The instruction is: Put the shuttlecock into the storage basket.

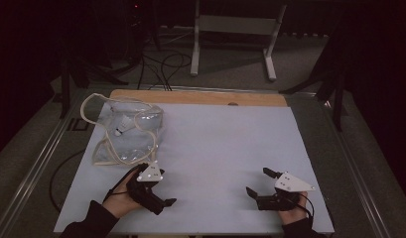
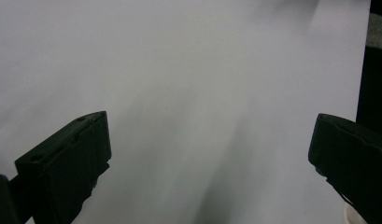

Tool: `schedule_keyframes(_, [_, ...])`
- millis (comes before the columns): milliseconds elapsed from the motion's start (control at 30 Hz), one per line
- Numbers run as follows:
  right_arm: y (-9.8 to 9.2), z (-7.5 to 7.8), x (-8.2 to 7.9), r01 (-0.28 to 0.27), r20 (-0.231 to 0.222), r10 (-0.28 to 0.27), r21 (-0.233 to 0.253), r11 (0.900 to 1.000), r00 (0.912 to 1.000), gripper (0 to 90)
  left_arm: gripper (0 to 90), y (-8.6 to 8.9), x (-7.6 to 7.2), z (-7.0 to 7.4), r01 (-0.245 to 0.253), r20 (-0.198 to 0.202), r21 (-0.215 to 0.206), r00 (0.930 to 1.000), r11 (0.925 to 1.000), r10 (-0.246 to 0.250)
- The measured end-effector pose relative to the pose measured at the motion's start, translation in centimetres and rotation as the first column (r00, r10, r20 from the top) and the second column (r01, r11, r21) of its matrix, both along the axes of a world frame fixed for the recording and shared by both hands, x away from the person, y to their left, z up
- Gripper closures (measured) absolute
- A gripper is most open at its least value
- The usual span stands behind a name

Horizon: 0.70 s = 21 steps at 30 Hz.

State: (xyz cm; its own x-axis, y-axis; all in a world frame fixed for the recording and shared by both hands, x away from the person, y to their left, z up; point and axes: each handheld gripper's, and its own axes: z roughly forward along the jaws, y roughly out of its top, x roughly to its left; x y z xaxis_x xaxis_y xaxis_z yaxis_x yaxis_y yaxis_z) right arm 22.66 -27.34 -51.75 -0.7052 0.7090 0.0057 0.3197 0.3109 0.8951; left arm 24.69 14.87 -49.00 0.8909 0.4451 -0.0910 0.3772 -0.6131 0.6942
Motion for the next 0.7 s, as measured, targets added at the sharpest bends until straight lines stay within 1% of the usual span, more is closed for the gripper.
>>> schedule_keyframes(67, [-0.1, 0.0, 0.0, 0.000, -0.001, 0.000, -0.001, 1.000, 1.0000, 8.9, 0.3, 1.0, -0.3, -0.4, -0.020, -0.010, -0.002, 0.9997, 0.9998, 0.020])
schedule_keyframes(167, [0.0, 0.0, 0.0, -0.002, -0.004, 0.002, -0.001, 1.000, 1.0000, 8.9, 0.3, 1.5, -0.6, -0.7, -0.030, -0.012, 0.001, 0.9995, 0.9996, 0.030])
schedule_keyframes(233, [0.0, 0.0, 0.0, -0.001, -0.005, 0.001, -0.001, 1.000, 1.0000, 8.9, 0.2, 2.0, -0.8, -0.8, -0.041, -0.021, -0.010, 0.9989, 0.9991, 0.041])
schedule_keyframes(300, [0.1, 0.0, 0.0, -0.001, -0.006, 0.001, 0.002, 1.000, 1.0000, 8.9, 0.3, 2.8, -1.1, -1.0, -0.060, -0.018, -0.006, 0.9980, 0.9982, 0.060])
schedule_keyframes(333, [0.1, 0.0, 0.0, -0.001, -0.006, 0.001, 0.002, 1.000, 1.0000, 8.9, 0.2, 2.8, -1.1, -1.0, -0.060, -0.018, -0.006, 0.9980, 0.9982, 0.060])
schedule_keyframes(400, [0.1, -0.1, 0.1, -0.002, -0.005, 0.002, -0.002, 1.000, 1.0000, 8.9, 0.3, 3.3, -1.2, -1.2, -0.067, -0.018, 0.003, 0.9976, 0.9978, 0.067])
schedule_keyframes(433, [0.1, -0.1, 0.1, -0.002, -0.003, 0.002, -0.006, 1.000, 1.0000, 8.9, 0.2, 3.8, -1.5, -1.4, -0.082, -0.011, 0.011, 0.9966, 0.9966, 0.082])
schedule_keyframes(500, [0.1, -0.1, 0.0, -0.004, -0.003, 0.004, -0.003, 1.000, 1.0000, 8.9, 0.3, 4.3, -1.7, -1.5, -0.100, -0.007, 0.012, 0.9950, 0.9950, 0.100])
schedule_keyframes(533, [0.1, -0.1, 0.0, -0.003, -0.003, 0.003, -0.006, 1.000, 1.0000, 8.9, 0.3, 4.6, -1.8, -1.5, -0.107, 0.001, 0.007, 0.9942, 0.9942, 0.107])
schedule_keyframes(567, [0.1, -0.1, 0.1, -0.004, -0.003, 0.004, -0.007, 1.000, 1.0000, 8.9, 0.2, 4.8, -2.0, -1.6, -0.116, -0.007, -0.003, 0.9932, 0.9932, 0.116])
schedule_keyframes(600, [0.1, -0.1, 0.1, -0.003, -0.004, 0.003, -0.005, 1.000, 1.0000, 8.9, 0.3, 4.8, -2.0, -1.6, -0.116, -0.007, -0.003, 0.9932, 0.9932, 0.116])
schedule_keyframes(633, [0.1, -0.1, 0.1, -0.002, -0.002, 0.002, -0.008, 1.000, 1.0000, 8.9, 0.3, 5.3, -2.2, -1.7, -0.131, 0.001, -0.016, 0.9913, 0.9912, 0.131])
schedule_keyframes(700, [0.1, 0.0, 0.0, -0.003, -0.004, 0.003, -0.003, 1.000, 1.0000, 8.9, 0.2, 5.5, -2.2, -1.8, -0.135, -0.003, -0.019, 0.9909, 0.9907, 0.135])
